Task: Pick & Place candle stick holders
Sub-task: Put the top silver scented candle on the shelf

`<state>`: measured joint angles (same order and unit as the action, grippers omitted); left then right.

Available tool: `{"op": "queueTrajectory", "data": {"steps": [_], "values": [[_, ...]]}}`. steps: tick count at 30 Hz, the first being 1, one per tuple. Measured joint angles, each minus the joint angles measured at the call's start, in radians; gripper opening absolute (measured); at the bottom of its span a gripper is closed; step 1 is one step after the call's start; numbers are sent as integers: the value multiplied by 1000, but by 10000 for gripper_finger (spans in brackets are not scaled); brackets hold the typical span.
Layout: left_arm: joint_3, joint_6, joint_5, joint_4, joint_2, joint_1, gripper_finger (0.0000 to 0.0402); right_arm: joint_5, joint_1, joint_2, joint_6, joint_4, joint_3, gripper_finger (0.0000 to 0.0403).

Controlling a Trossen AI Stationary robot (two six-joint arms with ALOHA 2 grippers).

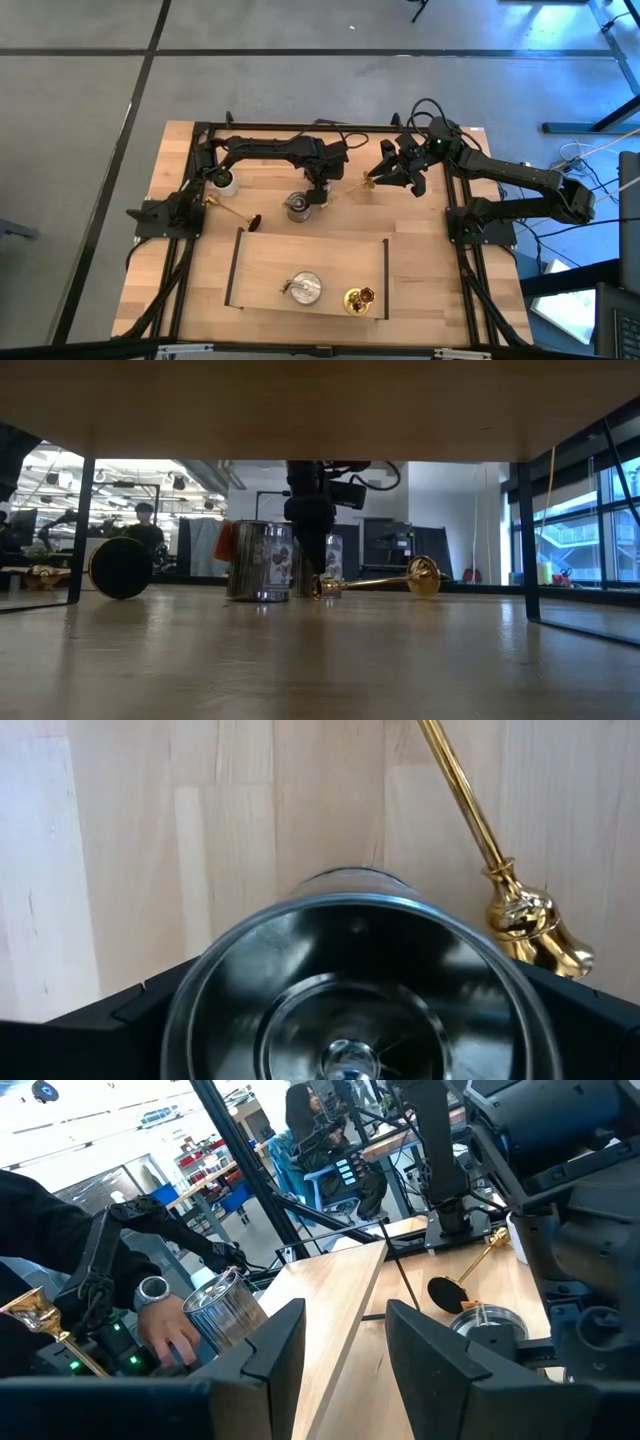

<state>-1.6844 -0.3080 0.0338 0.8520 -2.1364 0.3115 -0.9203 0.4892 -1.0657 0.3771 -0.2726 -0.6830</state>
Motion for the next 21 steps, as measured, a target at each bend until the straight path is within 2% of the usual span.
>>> {"op": "queueTrajectory", "data": {"steps": [5, 16, 21], "values": [[0, 14, -7, 1, -1, 11, 400, 0, 0, 0, 0, 0, 0, 144], [-6, 225, 12, 89, -6, 32, 400, 0, 0, 0, 0, 0, 0, 144], [-6, 297, -22, 86, -5, 28, 400, 1, 0, 0, 0, 0, 0, 144]]}}
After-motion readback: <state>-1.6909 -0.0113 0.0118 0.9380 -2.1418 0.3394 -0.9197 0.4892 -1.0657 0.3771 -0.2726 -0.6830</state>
